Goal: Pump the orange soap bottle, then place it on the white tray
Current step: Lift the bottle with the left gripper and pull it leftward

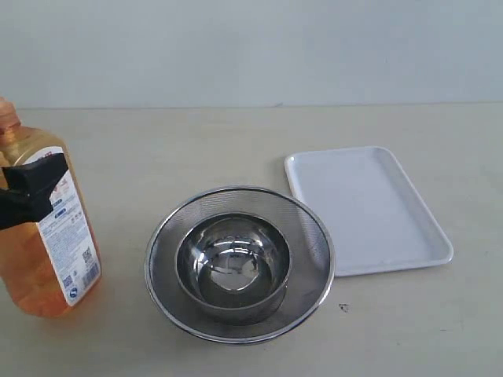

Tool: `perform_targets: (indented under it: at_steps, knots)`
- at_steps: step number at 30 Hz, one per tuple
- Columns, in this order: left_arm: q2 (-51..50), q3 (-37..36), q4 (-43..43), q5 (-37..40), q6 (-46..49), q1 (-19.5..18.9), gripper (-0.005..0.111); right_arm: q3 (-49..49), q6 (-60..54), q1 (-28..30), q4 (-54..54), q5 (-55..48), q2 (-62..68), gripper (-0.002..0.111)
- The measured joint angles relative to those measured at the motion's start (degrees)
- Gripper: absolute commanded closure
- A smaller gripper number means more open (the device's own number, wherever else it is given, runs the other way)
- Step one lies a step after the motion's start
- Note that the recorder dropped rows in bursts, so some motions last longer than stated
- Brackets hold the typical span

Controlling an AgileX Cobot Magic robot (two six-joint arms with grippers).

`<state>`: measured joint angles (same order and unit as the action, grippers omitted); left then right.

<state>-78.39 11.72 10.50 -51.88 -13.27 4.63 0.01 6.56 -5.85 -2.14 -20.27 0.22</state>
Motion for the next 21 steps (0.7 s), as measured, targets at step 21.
perform_targets:
  at_steps: [21]
  knots:
    - [0.9, 16.6, -5.8, 33.0, 5.2, 5.4, 0.102, 0.0, 0.0, 0.0, 0.0, 0.0, 0.0, 0.108]
